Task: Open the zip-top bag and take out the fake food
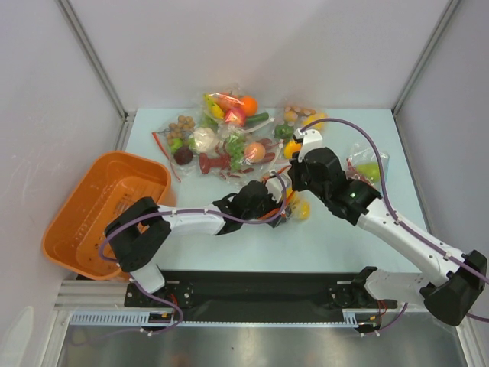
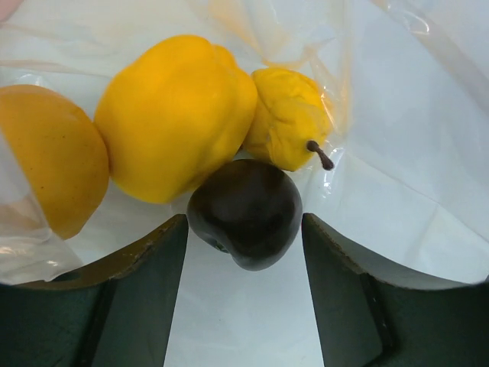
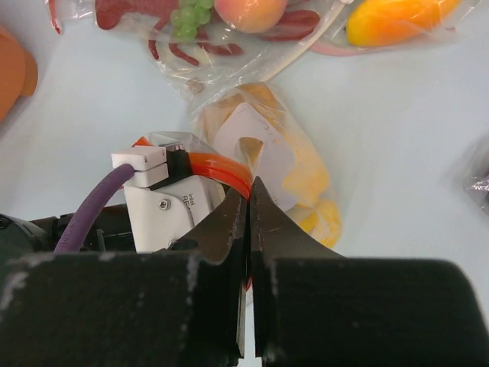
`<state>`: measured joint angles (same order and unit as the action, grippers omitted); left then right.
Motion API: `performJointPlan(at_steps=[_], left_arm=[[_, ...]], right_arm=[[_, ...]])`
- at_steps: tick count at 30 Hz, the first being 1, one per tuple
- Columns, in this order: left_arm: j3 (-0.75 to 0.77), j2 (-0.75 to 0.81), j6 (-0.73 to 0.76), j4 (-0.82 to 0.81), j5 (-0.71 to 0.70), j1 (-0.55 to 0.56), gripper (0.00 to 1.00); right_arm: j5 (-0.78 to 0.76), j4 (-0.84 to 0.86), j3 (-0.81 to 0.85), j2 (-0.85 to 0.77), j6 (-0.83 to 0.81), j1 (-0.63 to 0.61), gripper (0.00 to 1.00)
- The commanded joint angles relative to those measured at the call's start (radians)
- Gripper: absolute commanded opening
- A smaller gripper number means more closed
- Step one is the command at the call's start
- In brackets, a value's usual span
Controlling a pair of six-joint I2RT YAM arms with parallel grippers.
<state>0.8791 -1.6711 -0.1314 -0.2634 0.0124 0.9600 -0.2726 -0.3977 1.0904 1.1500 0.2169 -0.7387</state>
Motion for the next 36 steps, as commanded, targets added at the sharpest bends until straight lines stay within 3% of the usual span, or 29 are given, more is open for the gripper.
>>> performJointPlan(at_steps=[1, 21, 36], left_arm=[[0.017, -0.013, -0.004, 0.041, 0.017, 0.009, 0.67], [0.054, -0.009, -0.074, -0.143, 0.008, 0.02, 0.72], [0.129, -0.093, -0.082, -0.224, 0.0, 0.036, 0.75]], right_arm=[[-0.025, 0.086, 0.046, -0.019, 0.001, -0.002, 0.0], [-0.037, 0.043, -0.029, -0.01, 0.038, -0.002, 0.0], [0.007, 0.068, -0.081, -0.024, 0.061, 0.025, 0.0]])
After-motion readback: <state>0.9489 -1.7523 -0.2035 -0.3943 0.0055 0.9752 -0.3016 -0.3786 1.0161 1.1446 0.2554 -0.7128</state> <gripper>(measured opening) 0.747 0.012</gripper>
